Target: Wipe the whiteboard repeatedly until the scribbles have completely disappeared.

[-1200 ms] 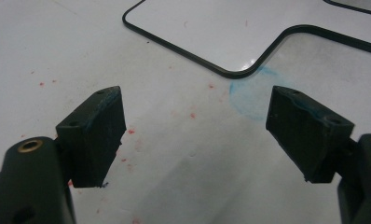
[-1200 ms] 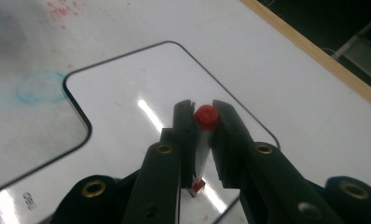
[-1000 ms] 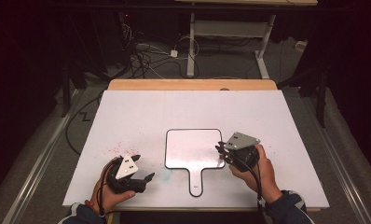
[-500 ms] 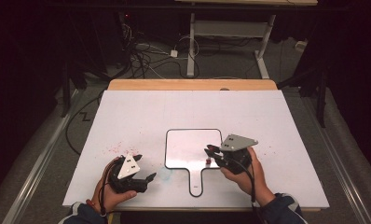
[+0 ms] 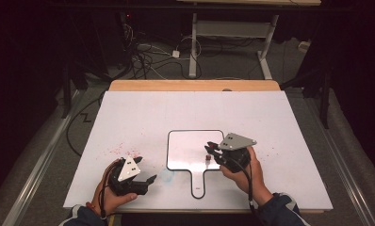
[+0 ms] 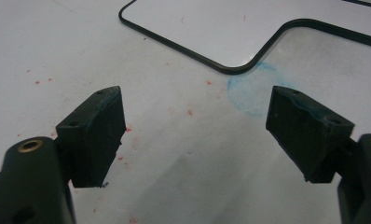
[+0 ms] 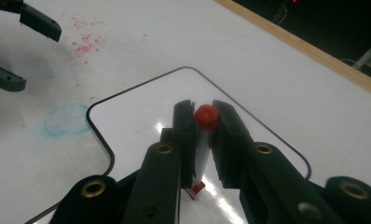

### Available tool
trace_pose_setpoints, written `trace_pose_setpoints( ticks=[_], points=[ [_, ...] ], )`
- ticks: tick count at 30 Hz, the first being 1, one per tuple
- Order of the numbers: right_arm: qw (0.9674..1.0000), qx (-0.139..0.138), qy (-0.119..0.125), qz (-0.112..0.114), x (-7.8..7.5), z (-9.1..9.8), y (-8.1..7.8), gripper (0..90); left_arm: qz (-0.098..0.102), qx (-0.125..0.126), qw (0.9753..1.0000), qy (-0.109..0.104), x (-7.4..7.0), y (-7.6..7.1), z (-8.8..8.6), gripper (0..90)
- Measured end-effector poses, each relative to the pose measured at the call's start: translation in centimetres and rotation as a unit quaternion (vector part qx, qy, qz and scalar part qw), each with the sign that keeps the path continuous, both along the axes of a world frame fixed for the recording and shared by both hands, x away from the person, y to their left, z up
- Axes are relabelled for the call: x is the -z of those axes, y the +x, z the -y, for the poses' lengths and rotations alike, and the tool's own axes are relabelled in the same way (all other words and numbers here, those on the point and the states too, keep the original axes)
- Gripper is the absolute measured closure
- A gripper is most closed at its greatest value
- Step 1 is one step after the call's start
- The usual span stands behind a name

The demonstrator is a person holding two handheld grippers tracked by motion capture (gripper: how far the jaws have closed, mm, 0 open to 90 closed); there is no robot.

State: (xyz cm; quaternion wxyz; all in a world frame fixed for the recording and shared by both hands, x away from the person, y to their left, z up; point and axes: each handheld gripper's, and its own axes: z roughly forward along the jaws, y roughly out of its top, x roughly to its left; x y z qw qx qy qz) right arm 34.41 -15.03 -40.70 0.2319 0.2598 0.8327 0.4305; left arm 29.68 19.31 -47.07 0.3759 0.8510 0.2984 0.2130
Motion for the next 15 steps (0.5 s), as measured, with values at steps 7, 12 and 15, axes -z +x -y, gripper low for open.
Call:
trace_pose_setpoints(
  ticks=[7, 12, 15],
  points=[
    [0.9991, 0.005, 0.043, 0.004, -2.8, 3.7, -0.9, 81.2, 0.005, 0.000, 1.0000, -0.002, 0.1, 0.1, -0.1, 18.6],
    [0.9987, 0.013, 0.049, -0.007, -3.8, 6.0, -1.7, 81.2, 0.010, 0.002, 1.0000, 0.002, 0.0, 0.0, -0.1, 18.6],
    [0.9983, 0.016, 0.052, -0.021, -3.8, 7.1, -2.1, 81.1, 0.009, 0.003, 0.9999, 0.006, 0.0, 0.0, 0.0, 18.6]
  ],
)
